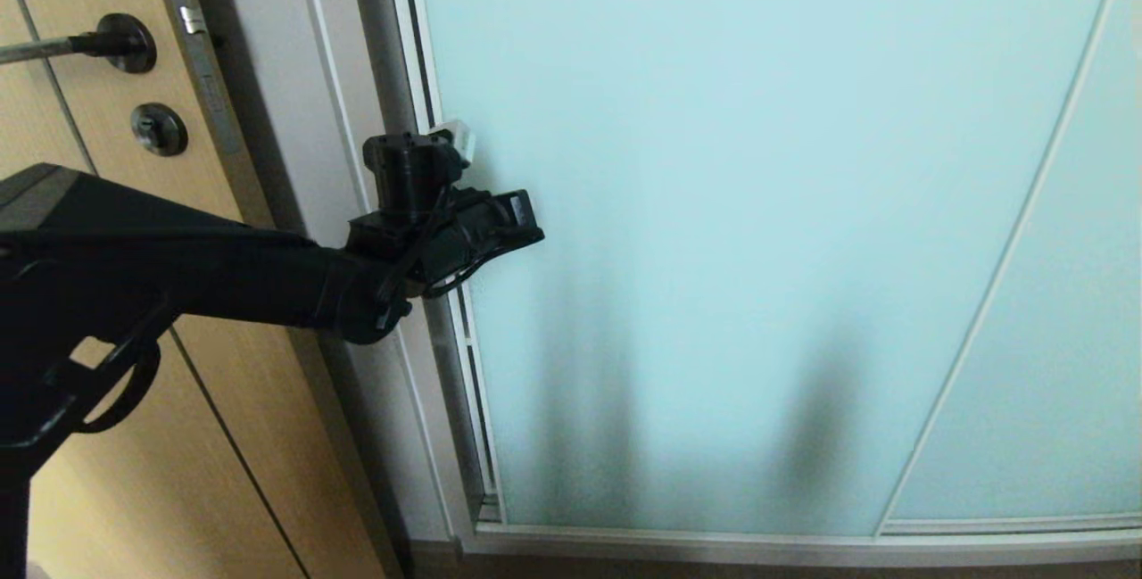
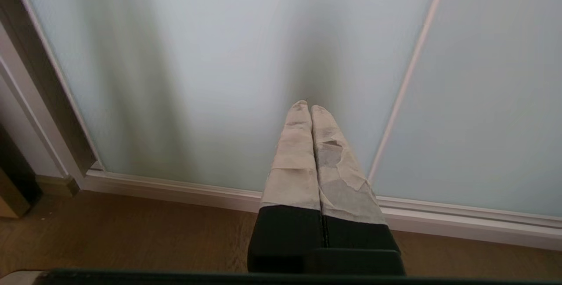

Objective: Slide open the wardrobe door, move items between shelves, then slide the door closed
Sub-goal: Close the door

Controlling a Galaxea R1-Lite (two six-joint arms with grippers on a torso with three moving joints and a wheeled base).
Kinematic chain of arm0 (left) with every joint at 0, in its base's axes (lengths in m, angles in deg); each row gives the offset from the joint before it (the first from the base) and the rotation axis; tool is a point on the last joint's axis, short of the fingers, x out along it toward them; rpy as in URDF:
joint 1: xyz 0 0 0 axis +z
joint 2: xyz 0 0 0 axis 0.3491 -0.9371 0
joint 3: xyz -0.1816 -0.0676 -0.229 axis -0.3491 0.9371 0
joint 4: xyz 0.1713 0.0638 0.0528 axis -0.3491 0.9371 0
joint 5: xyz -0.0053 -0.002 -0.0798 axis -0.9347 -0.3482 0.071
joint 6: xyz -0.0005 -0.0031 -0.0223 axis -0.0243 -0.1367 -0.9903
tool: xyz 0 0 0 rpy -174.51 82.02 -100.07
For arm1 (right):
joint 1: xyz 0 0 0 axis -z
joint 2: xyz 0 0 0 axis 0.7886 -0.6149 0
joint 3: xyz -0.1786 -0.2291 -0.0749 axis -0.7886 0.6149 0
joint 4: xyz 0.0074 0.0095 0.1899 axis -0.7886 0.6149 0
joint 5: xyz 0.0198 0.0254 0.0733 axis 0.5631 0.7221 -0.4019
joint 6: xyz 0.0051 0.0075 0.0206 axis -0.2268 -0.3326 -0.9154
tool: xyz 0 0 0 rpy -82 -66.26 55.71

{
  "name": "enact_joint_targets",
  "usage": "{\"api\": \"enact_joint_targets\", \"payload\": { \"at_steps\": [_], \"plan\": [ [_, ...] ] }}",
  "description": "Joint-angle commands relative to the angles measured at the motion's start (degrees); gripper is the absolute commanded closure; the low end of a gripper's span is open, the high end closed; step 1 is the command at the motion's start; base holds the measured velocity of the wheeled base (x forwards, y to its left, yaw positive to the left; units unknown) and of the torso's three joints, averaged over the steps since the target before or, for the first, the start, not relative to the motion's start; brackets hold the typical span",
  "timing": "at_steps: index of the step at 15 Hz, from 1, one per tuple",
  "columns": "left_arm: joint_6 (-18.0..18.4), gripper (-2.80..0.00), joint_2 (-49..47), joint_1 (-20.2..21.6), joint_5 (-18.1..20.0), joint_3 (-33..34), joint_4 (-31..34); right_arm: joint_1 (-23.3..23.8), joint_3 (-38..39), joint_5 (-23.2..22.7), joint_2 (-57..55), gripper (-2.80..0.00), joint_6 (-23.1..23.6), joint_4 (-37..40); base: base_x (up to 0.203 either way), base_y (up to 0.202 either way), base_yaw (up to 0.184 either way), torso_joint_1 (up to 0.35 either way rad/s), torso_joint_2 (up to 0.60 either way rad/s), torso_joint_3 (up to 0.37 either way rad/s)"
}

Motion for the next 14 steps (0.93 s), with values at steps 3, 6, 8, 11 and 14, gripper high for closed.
{"api": "enact_joint_targets", "payload": {
  "at_steps": [3, 6, 8, 11, 14],
  "plan": [
    [-0.2, 0.0, -5.8, 0.3, -0.3, -5.9, 0.0, 0.0, 0.0, 0.0, 0.1, 0.0, 0.0, 0.0, 0.0, 0.0, 0.0, 0.0, 0.0, 0.0],
    [-0.1, 0.0, -7.4, 1.3, -0.7, -6.8, -0.1, 0.0, 0.0, 0.0, 0.1, 0.0, 0.0, 0.0, 0.0, 0.0, 0.0, 0.0, 0.0, 0.0],
    [0.0, 0.0, -8.2, 2.1, -0.8, -6.8, -0.5, 0.0, 0.0, 0.0, 0.1, 0.0, 0.0, 0.0, 0.0, 0.0, 0.0, 0.0, 0.0, 0.0],
    [0.0, 0.0, -8.3, 3.5, -0.8, -6.6, -0.6, 0.0, 0.0, 0.0, 0.1, 0.0, 0.0, 0.0, 0.0, 0.0, 0.0, 0.0, 0.0, 0.0],
    [0.0, 0.0, -8.1, 3.6, -0.8, -6.1, -0.7, 0.0, 0.0, 0.0, 0.1, 0.0, 0.0, 0.0, 0.0, 0.0, 0.0, 0.0, 0.0, 0.0]
  ]
}}
